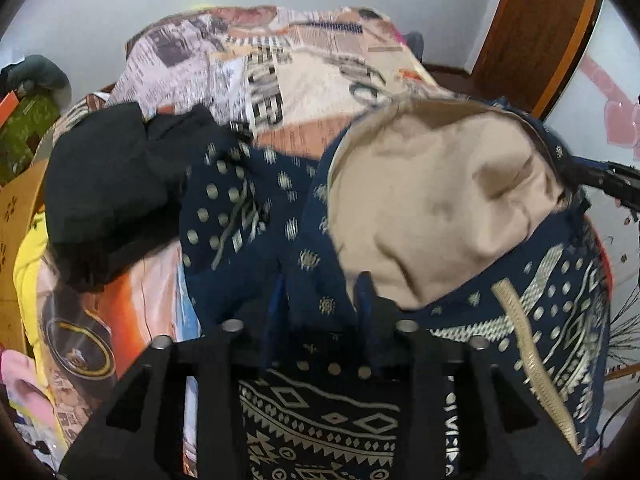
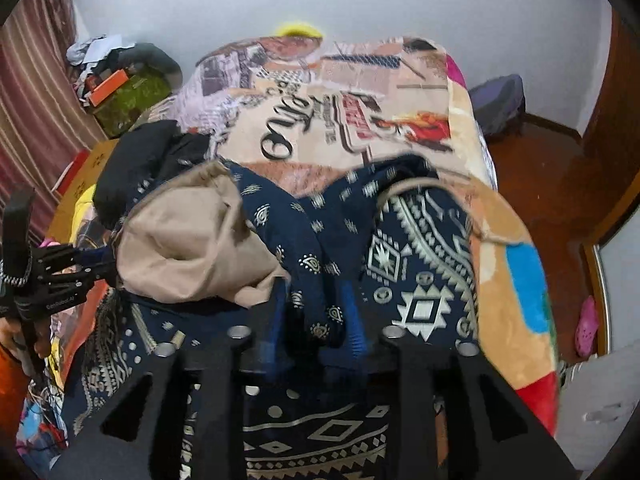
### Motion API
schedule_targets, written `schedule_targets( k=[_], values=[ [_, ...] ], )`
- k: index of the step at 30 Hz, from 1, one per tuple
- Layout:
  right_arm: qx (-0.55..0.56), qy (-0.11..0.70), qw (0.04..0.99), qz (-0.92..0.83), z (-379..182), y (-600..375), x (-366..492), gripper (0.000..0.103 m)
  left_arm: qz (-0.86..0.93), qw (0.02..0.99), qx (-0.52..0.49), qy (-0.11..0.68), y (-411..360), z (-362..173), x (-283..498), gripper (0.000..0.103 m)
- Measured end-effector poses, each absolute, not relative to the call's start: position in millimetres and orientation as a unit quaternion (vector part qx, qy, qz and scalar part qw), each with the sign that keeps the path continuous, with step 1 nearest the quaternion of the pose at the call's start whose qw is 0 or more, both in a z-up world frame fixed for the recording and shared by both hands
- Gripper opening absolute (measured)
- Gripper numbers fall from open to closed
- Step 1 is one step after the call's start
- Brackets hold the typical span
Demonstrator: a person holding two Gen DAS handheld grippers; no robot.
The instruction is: Fold large clothes
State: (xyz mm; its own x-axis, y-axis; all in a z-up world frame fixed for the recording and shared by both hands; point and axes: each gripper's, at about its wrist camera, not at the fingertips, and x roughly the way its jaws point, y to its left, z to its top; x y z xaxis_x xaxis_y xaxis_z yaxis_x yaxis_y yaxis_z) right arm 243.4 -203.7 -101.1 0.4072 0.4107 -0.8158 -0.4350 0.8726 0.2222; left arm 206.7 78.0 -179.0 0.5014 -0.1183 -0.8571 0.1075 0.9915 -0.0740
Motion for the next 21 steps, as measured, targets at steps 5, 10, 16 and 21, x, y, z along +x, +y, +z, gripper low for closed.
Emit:
schedule_targets(
  k=[5,10,16,21],
  values=[
    [-0.023,0.44,0.857,0.266,-78,-194,244,0.052,-0.068,0.878,-0.003,0.474,81,-161,227,0.04],
    [-0.03,0.44,0.852,0.283,-79,-170,264,0.053,-0.079,0.88,-0.01,0.467,79,-157,256,0.04],
    [-0.023,0.48,0.825,0.295,-105,-146,293,0.053,-0.104,0.868,-0.031,0.485,73,-173,291,0.04],
    [-0.009,0.516,0.802,0.302,-128,-140,310,0.053,-0.119,0.85,-0.052,0.511,70,-198,313,0.04]
  ],
)
